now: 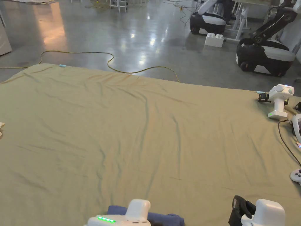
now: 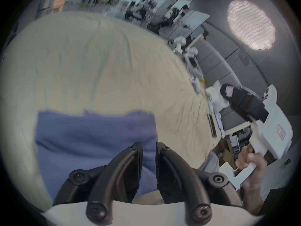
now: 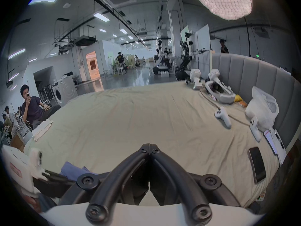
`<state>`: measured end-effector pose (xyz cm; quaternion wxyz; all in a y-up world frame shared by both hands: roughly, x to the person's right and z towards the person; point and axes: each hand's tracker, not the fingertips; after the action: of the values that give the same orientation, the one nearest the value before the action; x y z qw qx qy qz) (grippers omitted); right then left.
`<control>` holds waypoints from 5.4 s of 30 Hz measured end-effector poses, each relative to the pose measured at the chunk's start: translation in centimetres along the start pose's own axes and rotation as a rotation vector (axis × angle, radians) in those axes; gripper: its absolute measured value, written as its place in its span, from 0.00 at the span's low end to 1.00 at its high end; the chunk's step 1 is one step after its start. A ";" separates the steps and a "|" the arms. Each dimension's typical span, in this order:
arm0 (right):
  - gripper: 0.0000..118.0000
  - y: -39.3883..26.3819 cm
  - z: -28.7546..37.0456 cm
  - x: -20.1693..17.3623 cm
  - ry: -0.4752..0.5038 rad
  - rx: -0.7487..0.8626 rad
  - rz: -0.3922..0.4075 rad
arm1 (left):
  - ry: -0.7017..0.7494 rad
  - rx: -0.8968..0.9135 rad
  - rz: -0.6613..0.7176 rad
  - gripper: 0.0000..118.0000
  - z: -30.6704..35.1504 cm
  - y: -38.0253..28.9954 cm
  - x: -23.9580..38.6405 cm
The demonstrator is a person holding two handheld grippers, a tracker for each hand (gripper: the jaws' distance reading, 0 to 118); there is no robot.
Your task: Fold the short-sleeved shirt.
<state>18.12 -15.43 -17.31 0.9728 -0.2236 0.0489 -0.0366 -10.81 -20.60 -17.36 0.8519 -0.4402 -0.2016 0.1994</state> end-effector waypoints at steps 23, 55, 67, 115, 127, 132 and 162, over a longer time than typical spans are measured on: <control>0.00 7.4 1.8 -6.1 -0.074 0.437 0.109 | 0.662 0.868 -0.315 0.16 12.8 7.2 -1.1; 0.00 -14.8 -3.7 -13.2 -0.007 -0.184 0.312 | 0.121 0.140 0.147 0.34 10.0 -2.6 -15.5; 0.00 -14.4 -4.0 -12.5 0.024 -0.216 0.270 | -0.324 -0.183 0.443 0.56 2.0 -1.6 -20.1; 0.00 2.4 -2.7 -4.6 -0.055 0.130 0.102 | -0.126 -0.011 0.340 0.20 23.0 10.7 -29.6; 0.00 4.7 -2.7 -0.3 -0.125 0.135 0.061 | 0.337 -0.120 0.520 0.45 27.0 10.0 -36.7; 0.00 3.6 -3.1 -0.2 -0.122 0.101 0.056 | 0.533 -0.073 0.473 0.55 28.4 9.2 -35.0; 0.00 5.8 -3.8 -3.2 -0.049 0.171 0.039 | 0.535 0.615 -0.177 0.22 12.0 9.5 -6.7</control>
<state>14.80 -11.53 -22.97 0.9898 -0.1393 0.0263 -0.0163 -24.16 -10.97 -20.02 0.9799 -0.1823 0.0587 0.0551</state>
